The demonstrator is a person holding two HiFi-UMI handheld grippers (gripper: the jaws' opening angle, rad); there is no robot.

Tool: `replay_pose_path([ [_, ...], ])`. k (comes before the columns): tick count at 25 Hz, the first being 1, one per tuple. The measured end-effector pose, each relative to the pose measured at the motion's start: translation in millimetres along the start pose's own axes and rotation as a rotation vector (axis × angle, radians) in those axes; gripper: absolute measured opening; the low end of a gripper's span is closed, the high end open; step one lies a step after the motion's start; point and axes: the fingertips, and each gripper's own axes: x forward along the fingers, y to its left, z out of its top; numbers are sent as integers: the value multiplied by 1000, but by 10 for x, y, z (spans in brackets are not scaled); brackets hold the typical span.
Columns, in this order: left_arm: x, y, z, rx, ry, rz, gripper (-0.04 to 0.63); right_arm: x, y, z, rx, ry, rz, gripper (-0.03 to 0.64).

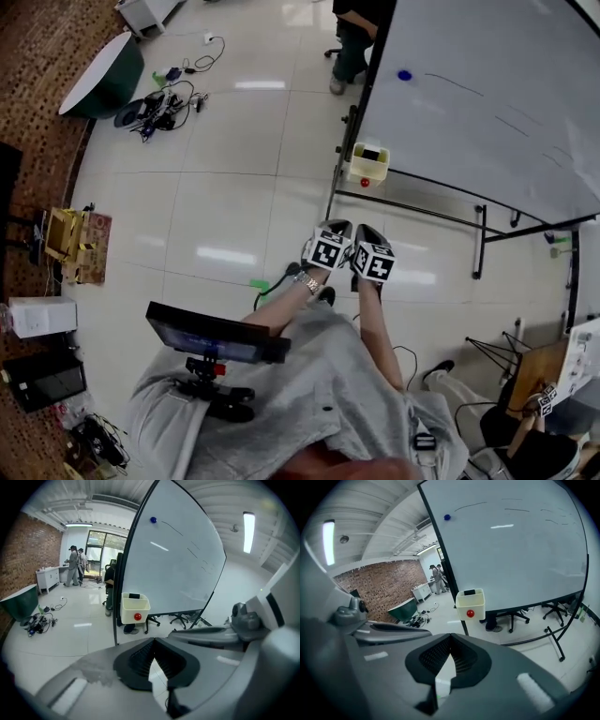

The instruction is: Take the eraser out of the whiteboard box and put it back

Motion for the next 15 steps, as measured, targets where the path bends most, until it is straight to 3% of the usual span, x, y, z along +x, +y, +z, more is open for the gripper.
replay_pose_path([
  [15, -146, 337, 277, 9, -53, 4, 3, 104, 290, 216, -138, 38, -63, 2],
])
